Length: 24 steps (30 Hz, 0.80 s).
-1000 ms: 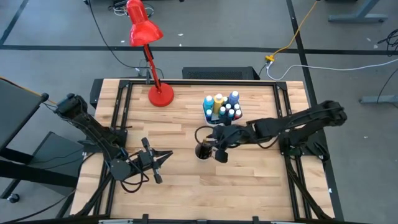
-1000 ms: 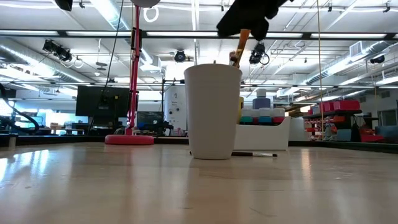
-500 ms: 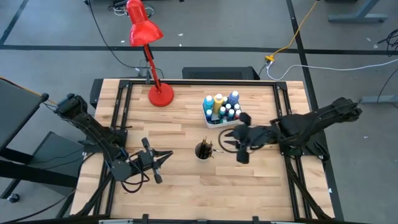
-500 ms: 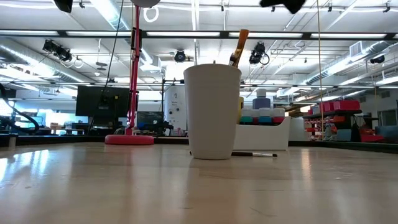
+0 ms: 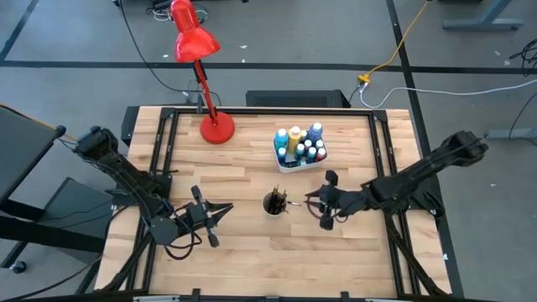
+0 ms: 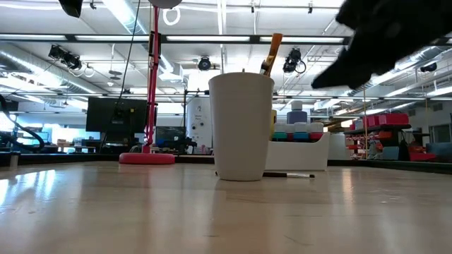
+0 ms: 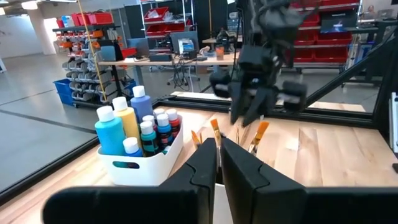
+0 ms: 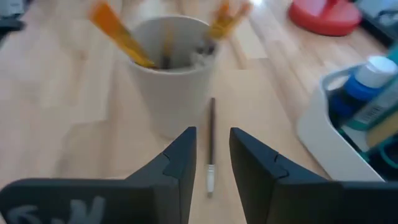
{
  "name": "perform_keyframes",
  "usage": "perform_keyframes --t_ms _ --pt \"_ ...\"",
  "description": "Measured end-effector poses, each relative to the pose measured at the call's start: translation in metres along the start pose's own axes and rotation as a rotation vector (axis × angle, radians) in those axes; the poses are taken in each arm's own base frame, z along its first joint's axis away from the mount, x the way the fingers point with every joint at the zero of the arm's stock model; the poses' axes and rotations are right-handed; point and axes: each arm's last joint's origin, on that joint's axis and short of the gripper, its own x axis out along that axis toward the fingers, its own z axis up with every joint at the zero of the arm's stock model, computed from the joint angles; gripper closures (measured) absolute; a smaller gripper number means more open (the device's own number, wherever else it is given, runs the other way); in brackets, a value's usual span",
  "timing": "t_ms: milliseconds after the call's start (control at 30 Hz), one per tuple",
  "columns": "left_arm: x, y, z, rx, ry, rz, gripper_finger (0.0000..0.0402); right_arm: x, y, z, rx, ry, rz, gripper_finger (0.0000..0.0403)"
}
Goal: Pick & Place Paint Supplies
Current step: Put the silver paint brush into the white cup
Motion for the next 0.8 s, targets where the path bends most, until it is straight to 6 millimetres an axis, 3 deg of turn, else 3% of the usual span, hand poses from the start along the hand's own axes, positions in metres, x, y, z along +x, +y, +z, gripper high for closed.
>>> perform_keyframes --t_ms 133,300,633,800 --pt "0.001 0.001 0.0 0.009 0.0 0.007 0.0368 0.009 -0.011 -0.034 0.036 -0.045 -0.03 0.0302" --pt "0.008 0.004 -0.001 -0.002 0.005 0.034 0.0368 0.024 -0.012 -0.059 0.087 -0.051 -0.009 0.0302" --pt "0.024 0.01 -0.006 -0.021 0.048 -0.009 0.0368 0.058 -0.002 -0.092 0.087 -0.05 -0.005 0.0302" --pt "0.03 0.012 -0.009 -0.034 0.075 -0.026 0.0368 0.073 0.006 -0.097 0.069 -0.018 -0.009 0.0302"
